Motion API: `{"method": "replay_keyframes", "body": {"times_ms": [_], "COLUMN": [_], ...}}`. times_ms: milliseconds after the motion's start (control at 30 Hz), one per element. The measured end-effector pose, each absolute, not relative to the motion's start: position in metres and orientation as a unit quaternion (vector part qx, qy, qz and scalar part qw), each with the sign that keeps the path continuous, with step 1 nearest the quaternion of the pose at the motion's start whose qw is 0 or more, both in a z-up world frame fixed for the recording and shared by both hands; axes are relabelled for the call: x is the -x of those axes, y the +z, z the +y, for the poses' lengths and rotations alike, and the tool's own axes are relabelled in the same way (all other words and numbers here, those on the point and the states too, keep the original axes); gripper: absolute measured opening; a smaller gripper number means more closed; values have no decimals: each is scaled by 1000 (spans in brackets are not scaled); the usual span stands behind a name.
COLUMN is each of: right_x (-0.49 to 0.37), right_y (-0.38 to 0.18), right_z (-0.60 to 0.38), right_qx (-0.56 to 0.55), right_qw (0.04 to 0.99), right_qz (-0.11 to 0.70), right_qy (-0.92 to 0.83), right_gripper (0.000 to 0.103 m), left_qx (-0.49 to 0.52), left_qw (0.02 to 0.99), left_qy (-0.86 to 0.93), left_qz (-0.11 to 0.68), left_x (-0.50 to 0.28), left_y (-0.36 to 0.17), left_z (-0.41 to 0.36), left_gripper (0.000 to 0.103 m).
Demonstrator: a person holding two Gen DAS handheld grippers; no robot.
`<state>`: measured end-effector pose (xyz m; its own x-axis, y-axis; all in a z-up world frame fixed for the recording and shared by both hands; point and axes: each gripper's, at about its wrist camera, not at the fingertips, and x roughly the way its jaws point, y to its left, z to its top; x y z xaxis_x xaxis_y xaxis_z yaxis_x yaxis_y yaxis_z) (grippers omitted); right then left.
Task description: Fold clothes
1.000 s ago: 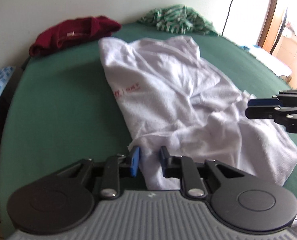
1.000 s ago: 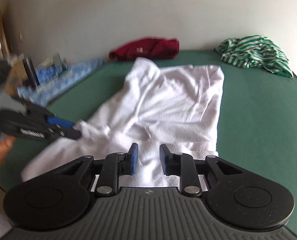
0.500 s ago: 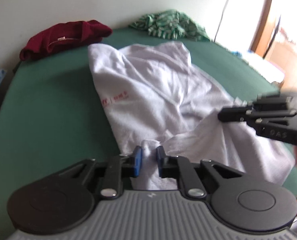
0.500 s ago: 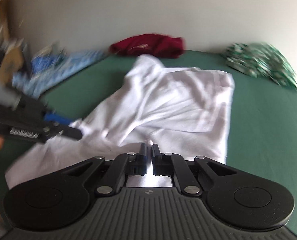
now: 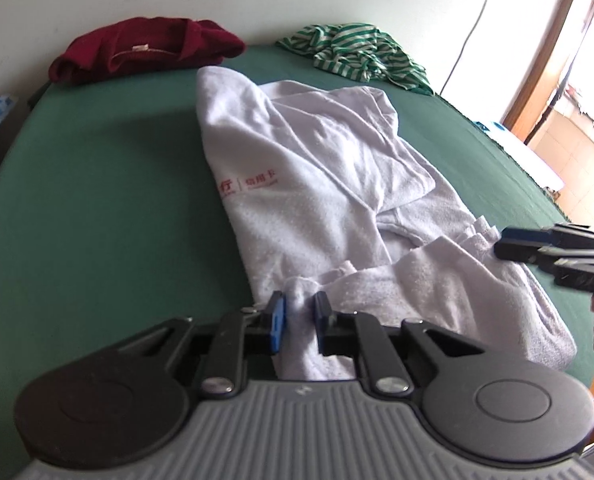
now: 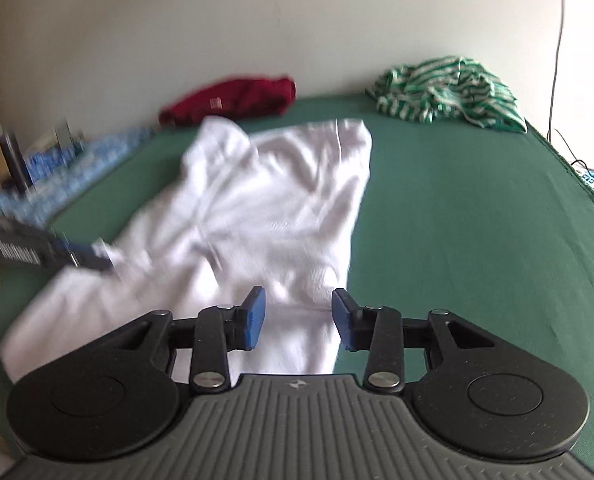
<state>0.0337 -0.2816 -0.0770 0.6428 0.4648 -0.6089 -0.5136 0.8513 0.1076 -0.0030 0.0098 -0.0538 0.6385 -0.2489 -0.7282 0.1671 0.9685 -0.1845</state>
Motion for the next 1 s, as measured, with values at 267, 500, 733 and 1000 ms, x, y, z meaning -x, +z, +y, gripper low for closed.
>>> {"method": "replay_keyframes", "body": {"times_ms": [267,500,733,1000], "right_x": [-39,-5,22,26], "right_y": [-83,-45,-53,-57], "right_z": [-288,-301,-276,-289], "right_qx": [11,12,57,40], "right_qw": [915,901,867,868], "right_qz": [324,296,323,350], "right_qy": [242,318,376,349], "right_gripper": [5,18,23,22], "left_qx": [24,-1,-11,-43], "left_qw": [906,920,913,889], "left_qy": [-109,-82,-159,-155], "left_qz": [409,383,375,429], "left_x": [1,37,74,97], "left_y": [-54,-21,-5,-49], "left_z": [7,18,-25,-23], "left_gripper": [23,26,34,36]}}
